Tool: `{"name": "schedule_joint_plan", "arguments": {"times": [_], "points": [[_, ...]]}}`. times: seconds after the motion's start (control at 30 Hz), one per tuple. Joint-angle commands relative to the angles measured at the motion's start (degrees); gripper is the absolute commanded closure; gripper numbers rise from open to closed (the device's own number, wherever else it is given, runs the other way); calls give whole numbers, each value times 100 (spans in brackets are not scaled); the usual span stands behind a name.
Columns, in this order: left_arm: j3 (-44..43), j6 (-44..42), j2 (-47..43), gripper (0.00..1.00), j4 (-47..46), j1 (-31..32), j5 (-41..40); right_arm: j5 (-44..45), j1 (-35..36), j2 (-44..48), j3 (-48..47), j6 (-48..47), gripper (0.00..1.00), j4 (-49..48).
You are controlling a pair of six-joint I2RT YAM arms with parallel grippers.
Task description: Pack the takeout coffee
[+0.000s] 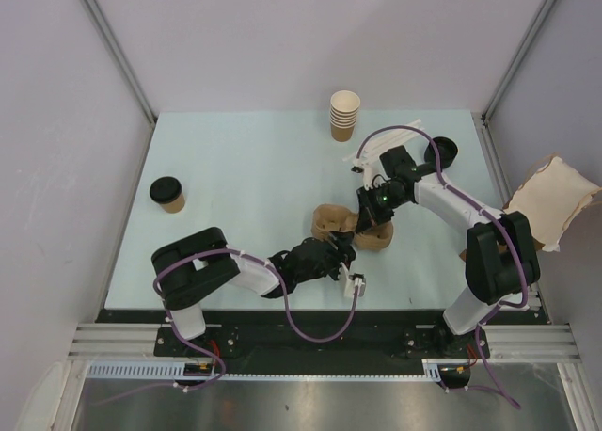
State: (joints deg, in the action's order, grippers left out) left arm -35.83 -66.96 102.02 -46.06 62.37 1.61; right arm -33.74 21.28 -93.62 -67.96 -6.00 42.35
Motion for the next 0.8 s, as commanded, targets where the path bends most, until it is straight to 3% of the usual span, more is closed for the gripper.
{"name": "schedule_joint_plan", "arguments": {"times": [0.0, 0.23, 0.77], "points": [[-29, 245, 2, 42, 651, -85, 94, -555, -9, 318, -15, 125, 100, 46], [-55, 262, 20, 48, 871, -120, 121, -660, -133, 380, -15, 152, 100, 28], [-99, 306, 29, 49, 976, -137, 112, -125, -177, 828, -331, 73, 100, 28]]}}
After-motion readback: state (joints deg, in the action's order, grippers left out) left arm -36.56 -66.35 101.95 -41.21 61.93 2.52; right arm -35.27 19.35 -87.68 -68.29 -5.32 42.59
